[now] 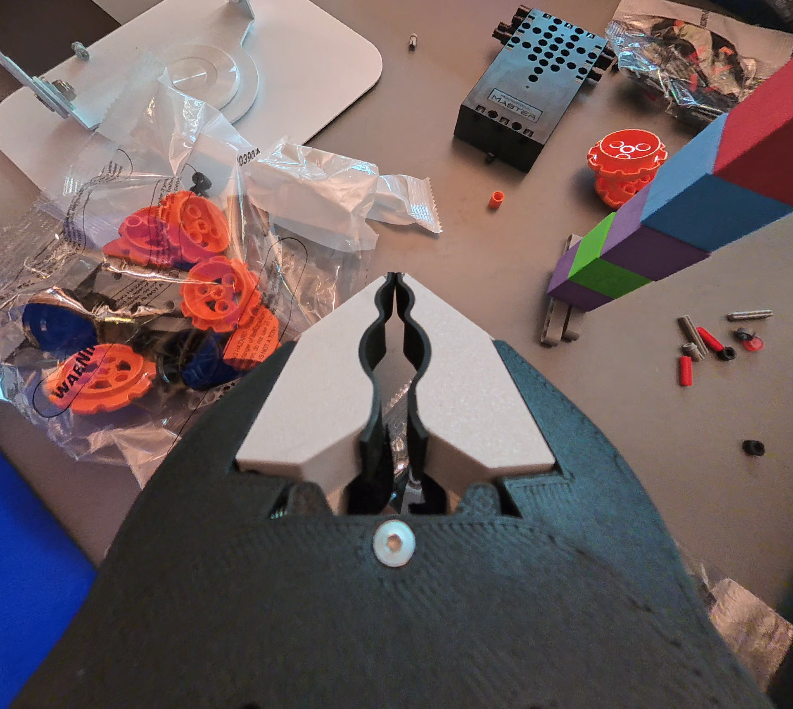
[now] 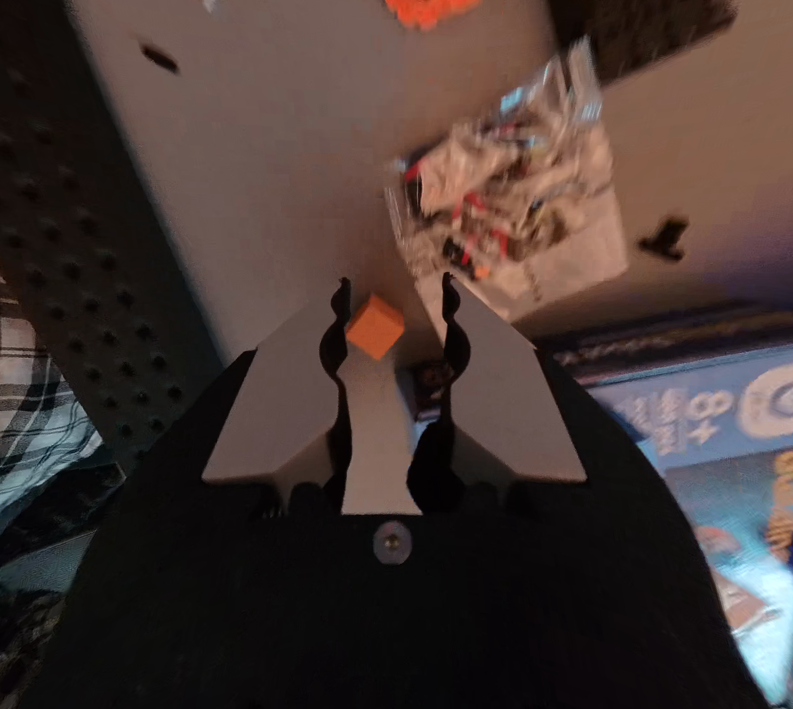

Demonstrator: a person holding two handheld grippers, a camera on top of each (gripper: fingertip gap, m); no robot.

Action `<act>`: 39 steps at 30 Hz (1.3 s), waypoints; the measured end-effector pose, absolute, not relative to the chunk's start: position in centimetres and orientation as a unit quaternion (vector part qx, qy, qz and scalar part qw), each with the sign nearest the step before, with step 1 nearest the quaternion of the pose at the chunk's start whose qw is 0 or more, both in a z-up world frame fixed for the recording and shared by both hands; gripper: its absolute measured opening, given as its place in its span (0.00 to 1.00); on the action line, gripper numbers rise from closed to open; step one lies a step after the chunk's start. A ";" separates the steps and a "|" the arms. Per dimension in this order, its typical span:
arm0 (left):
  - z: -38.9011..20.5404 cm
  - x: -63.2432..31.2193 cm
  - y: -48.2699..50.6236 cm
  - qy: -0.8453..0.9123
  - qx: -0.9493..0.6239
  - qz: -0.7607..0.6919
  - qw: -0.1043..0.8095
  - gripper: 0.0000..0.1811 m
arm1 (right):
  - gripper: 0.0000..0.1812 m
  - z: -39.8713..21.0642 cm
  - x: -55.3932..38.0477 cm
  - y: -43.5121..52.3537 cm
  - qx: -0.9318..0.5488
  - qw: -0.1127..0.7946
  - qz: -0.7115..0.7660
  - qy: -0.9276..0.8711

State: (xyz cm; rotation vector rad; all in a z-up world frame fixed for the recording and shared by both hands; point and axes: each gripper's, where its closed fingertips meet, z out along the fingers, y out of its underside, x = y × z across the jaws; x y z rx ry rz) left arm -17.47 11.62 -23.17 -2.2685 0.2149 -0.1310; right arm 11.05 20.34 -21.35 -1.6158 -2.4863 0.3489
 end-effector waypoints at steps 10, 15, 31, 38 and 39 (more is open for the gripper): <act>-23.9 -17.6 11.6 0.082 -0.909 -0.049 0.405 0.00 | 0.26 -25.6 16.0 21.3 -0.606 0.070 0.076 -0.788; -23.8 -17.6 11.5 0.081 -0.908 -0.049 0.407 0.00 | 0.18 -26.0 15.6 20.1 -0.599 0.056 0.087 -0.794; -23.6 -17.6 11.5 0.081 -0.907 -0.052 0.410 0.00 | 0.20 -25.9 12.6 15.8 -0.504 0.060 0.139 -0.850; -23.7 -17.6 11.6 0.081 -0.908 -0.051 0.408 0.00 | 0.14 -25.3 11.7 15.5 -0.505 0.069 0.164 -0.844; -23.7 -17.6 11.6 0.080 -0.907 -0.050 0.410 0.00 | 0.14 -24.6 11.1 15.2 -0.498 0.075 0.171 -0.847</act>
